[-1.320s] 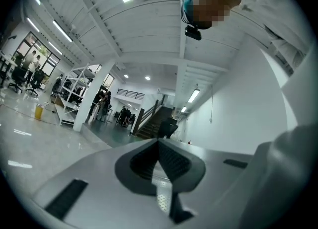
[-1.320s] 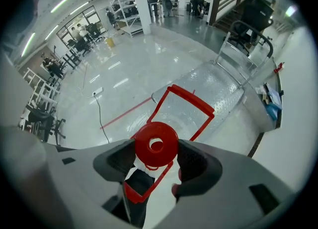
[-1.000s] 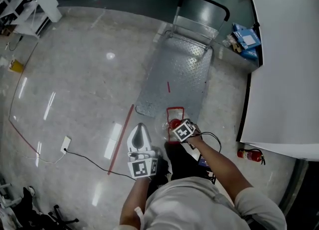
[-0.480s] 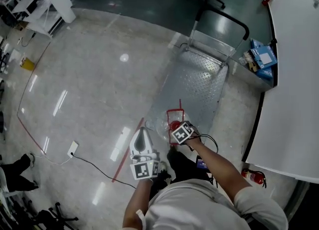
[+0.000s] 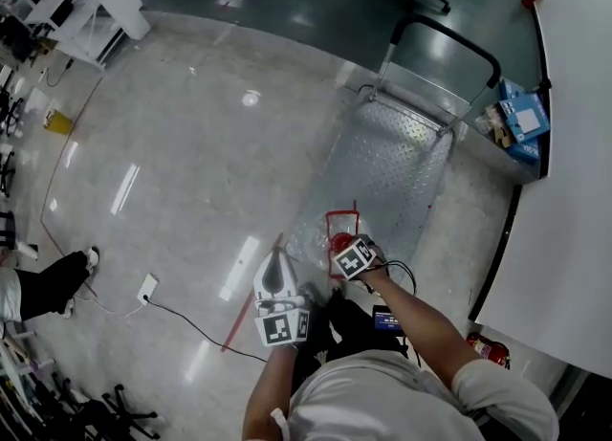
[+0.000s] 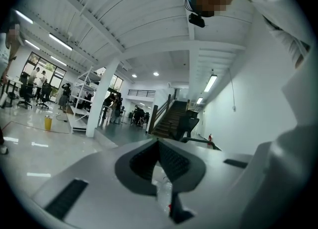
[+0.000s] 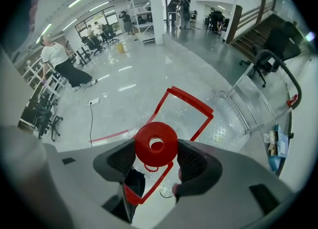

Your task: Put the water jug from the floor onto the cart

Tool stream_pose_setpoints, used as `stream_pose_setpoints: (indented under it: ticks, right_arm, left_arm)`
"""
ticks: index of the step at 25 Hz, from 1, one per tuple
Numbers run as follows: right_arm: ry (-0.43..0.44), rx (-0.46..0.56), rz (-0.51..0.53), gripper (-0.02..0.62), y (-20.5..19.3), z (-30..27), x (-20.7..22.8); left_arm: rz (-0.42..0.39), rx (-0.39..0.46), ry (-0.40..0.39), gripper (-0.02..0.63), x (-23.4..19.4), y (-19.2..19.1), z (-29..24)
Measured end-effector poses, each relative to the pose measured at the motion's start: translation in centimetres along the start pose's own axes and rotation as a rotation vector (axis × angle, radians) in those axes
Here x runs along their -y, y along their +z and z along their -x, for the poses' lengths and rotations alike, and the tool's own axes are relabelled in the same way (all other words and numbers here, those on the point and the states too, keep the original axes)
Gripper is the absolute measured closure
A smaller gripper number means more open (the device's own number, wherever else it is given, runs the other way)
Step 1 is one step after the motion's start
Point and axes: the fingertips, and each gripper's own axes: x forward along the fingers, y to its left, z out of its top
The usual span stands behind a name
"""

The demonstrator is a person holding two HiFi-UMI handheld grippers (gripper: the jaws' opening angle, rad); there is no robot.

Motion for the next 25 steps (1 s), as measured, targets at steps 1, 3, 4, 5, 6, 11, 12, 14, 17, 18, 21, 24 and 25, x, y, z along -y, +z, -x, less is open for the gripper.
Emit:
stream_pose_setpoints:
  ticks: [1,3,4,5,6,11,12,14,17,18,21,24,25]
  right_arm:
    - [0.000,0.000,-0.011,0.327,0.2,-0.3,0.3]
    - [0.000,-0.001,-0.023,0.327,0.7,-0.9,0.8]
    - [-0.001,-0.002,-0.026,0.327,0.9,-1.2,1.1]
    - [-0.001,-0.005,-0.029,0.327,1.1,-1.6,1.3]
    - [-0.001,-0.008,-0.032,0.327,1.3,-2.0,1.4]
    - [0.007,-0.018,-0.041,0.327,2.4,-3.5,1.6]
    - [0.005,-0.013,-0.038,0.327,3.1,-3.6,1.8]
    - [0.005,-0.007,-0.029,0.326,4.3,-3.7,2.1]
    - [0.009,-0.012,-0.019,0.326,4.7,-3.8,1.9]
    - [0.009,-0.015,-0.017,0.327,4.6,-3.8,1.9]
    - [0.011,-0.023,-0.013,0.327,3.7,-3.6,1.8]
    - [0.010,-0.021,-0.008,0.327,2.9,-3.6,1.7]
    - [0.009,-0.020,-0.005,0.325,2.7,-3.6,1.7]
  left_arm:
    - [-0.003,-0.001,-0.006,0.603,-0.1,-0.1,-0.5]
    - [-0.003,-0.002,-0.019,0.603,-0.2,-0.3,-1.5]
    - [0.000,-0.005,-0.024,0.603,-0.4,-0.4,-2.0]
    - [0.003,-0.008,-0.029,0.603,-0.5,-0.6,-2.4]
    - [0.006,-0.011,-0.031,0.603,-0.8,-0.7,-2.9]
    - [0.026,-0.028,-0.033,0.603,-2.0,-1.1,-4.4]
    - [0.031,-0.030,-0.033,0.603,-2.2,-1.2,-4.7]
    - [0.034,-0.032,-0.038,0.603,-2.3,-1.3,-5.4]
    - [0.040,-0.040,-0.047,0.603,-2.4,-1.8,-5.8]
    - [0.041,-0.041,-0.049,0.603,-2.4,-1.8,-6.0]
    - [0.043,-0.043,-0.049,0.603,-2.2,-1.9,-6.2]
    - [0.050,-0.042,-0.045,0.603,-2.2,-2.0,-6.1]
    - [0.051,-0.042,-0.044,0.603,-2.2,-2.1,-6.1]
